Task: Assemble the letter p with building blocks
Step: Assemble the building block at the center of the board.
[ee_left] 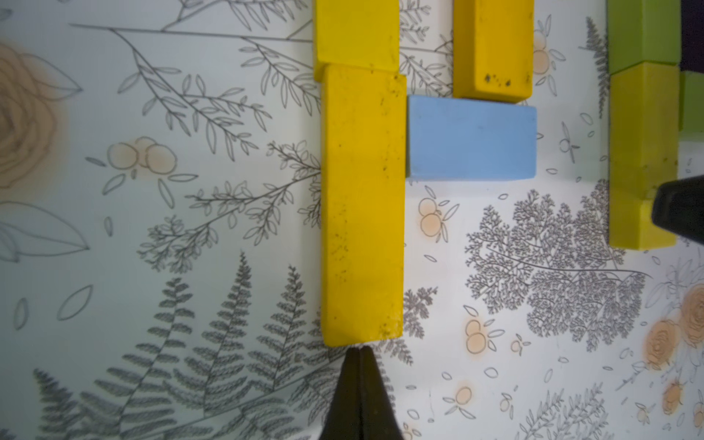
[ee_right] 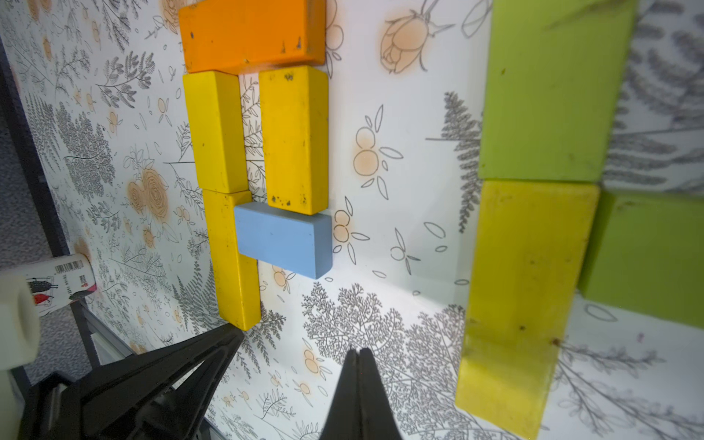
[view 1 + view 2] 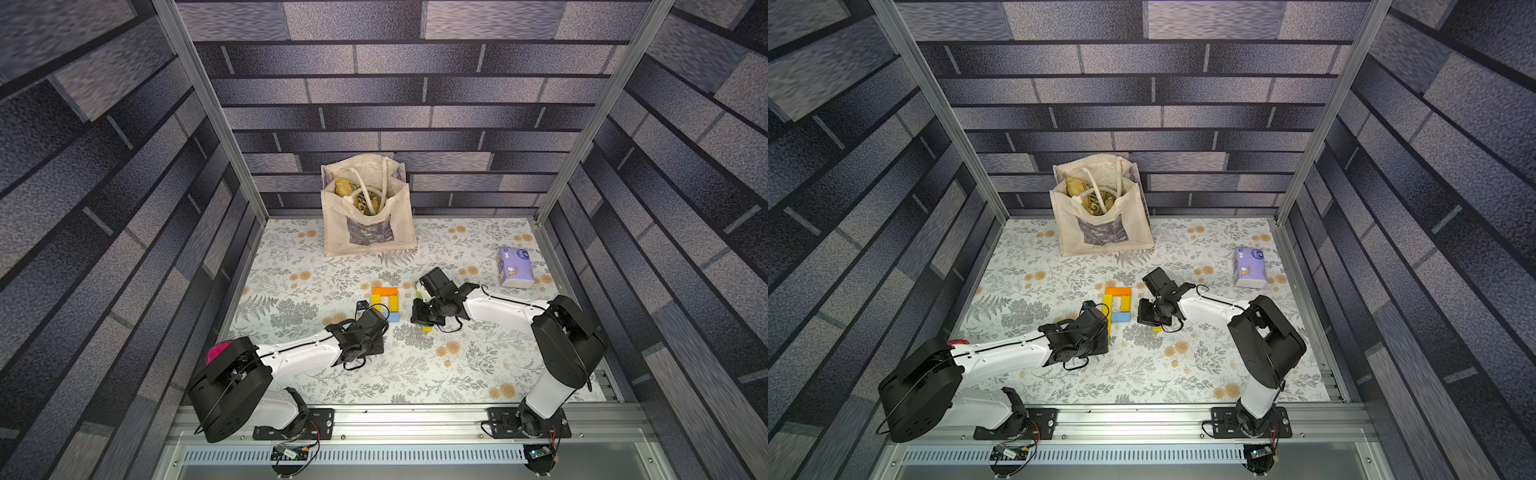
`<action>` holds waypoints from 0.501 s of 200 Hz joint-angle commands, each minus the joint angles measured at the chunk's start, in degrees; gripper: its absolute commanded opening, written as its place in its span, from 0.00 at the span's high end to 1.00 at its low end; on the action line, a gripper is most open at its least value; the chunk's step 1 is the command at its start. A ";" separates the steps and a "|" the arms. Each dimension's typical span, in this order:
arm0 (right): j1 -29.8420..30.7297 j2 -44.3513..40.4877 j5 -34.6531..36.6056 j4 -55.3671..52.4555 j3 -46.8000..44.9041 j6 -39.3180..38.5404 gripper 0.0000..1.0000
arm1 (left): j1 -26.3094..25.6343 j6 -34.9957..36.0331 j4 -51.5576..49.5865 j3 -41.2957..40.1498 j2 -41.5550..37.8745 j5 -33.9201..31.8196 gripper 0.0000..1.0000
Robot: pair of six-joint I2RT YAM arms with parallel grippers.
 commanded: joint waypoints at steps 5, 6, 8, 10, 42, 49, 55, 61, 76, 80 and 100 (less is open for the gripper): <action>0.32 -1.49 0.84 -0.42 -1.20 0.69 0.99 | -0.44 -1.09 -1.94 1.20 -0.69 -1.45 1.00; 0.28 -1.54 0.82 -0.39 -1.23 0.69 0.99 | -0.49 -1.08 -1.98 1.20 -0.73 -1.46 1.00; 0.31 -1.57 0.80 -0.38 -1.25 0.69 0.99 | -0.52 -1.13 -2.09 1.20 -0.87 -1.53 1.00; 0.32 -1.58 0.79 -0.37 -1.33 0.69 0.99 | -0.53 -1.18 -2.10 1.20 -1.01 -1.51 1.00; 0.29 -1.41 0.73 -0.11 -1.44 0.60 0.99 | -0.53 -0.75 -3.55 1.69 -3.18 -2.86 0.98; 0.25 -1.25 0.71 -0.11 -1.33 0.62 0.99 | -0.53 -0.25 -4.23 2.20 -3.66 -3.54 0.97; 0.31 -1.16 0.74 -0.04 -1.25 0.58 0.99 | -0.41 0.23 -5.05 2.78 -4.09 -4.18 0.96; 0.27 -1.14 0.74 -0.02 -1.11 0.52 0.99 | -0.22 0.86 -5.90 3.47 -4.58 -4.98 0.96; 0.30 -1.23 0.80 -0.17 -0.70 0.31 0.99 | 1.24 2.65 -7.51 4.88 -5.73 -5.96 0.95; 0.31 -1.29 0.84 -0.31 -0.51 0.11 0.99 | 1.78 3.26 -7.69 5.17 -6.04 -6.04 0.94; 0.30 -1.66 2.07 -1.85 1.11 -0.99 1.00 | 5.73 6.06 -7.03 6.01 -7.06 -5.08 0.93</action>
